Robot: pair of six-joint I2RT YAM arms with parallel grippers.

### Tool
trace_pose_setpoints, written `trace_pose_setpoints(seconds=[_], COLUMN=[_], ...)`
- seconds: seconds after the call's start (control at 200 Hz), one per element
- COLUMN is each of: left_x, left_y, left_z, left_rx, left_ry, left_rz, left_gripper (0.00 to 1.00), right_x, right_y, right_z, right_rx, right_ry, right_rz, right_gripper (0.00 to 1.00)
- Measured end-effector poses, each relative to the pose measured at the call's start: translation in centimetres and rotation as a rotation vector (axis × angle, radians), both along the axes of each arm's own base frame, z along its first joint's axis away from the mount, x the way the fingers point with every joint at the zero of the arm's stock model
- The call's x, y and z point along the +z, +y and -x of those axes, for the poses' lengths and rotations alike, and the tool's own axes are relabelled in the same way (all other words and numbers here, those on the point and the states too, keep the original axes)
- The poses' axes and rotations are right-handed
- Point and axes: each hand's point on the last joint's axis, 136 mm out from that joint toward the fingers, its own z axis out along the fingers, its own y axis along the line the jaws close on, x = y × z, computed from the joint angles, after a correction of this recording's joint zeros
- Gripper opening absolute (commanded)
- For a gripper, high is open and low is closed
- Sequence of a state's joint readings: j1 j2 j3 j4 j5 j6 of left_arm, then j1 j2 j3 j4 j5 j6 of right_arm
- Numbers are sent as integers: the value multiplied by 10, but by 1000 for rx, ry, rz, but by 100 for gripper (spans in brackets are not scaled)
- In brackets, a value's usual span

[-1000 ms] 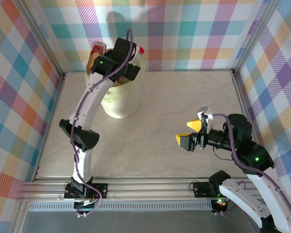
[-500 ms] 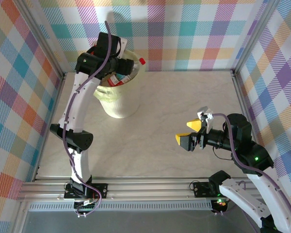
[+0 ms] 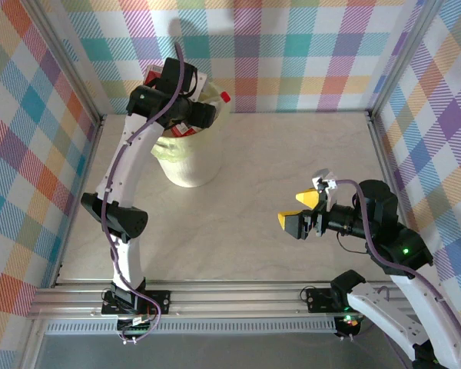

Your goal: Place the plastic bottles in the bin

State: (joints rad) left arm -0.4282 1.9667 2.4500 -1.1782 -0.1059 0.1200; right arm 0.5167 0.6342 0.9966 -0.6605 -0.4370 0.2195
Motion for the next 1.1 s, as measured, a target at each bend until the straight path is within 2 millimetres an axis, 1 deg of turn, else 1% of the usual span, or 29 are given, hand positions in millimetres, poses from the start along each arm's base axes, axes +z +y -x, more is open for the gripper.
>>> trace_pose_setpoints(seconds=[0.095, 0.21, 0.305, 0.38, 0.475, 0.57, 0.7, 0.8, 0.91, 0.995, 1.1], left_x=[1, 3, 12, 24, 41, 56, 65, 64, 56, 41, 17], left_y=[2, 3, 5, 12, 31, 58, 96, 124, 145, 152, 148], left_z=[-1, -3, -6, -9, -14, -21, -34, -43, -56, -70, -86], left_rx=[8, 20, 39, 69, 132, 207, 298, 363, 411, 418, 390], left_ry=[-6, -14, -45, -87, -145, -202, -239, -248, -242, -222, -173], left_rz=[-6, -1, 20, 30, 36, 44, 53, 60, 67, 77, 94], left_gripper=[76, 81, 84, 88, 91, 92, 95, 97, 97, 95, 92], right_x=[0, -1, -1, -1, -2, -4, -7, -6, -4, -3, -4], right_y=[0, 0, 1, 1, 1, 1, 2, 3, 3, 4, 5], right_z=[0, -1, -1, -1, -1, -2, -2, -2, -2, -2, -2], right_rx=[0, 0, -1, -1, -1, -2, -3, -1, 3, 7, 8], right_ry=[0, 3, 6, 7, 10, 16, 24, 31, 31, 31, 33], right_rz=[0, 1, 2, 0, 1, 2, 0, -10, -17, -22, -21], right_gripper=[100, 100, 100, 100, 100, 100, 100, 100, 100, 100, 100])
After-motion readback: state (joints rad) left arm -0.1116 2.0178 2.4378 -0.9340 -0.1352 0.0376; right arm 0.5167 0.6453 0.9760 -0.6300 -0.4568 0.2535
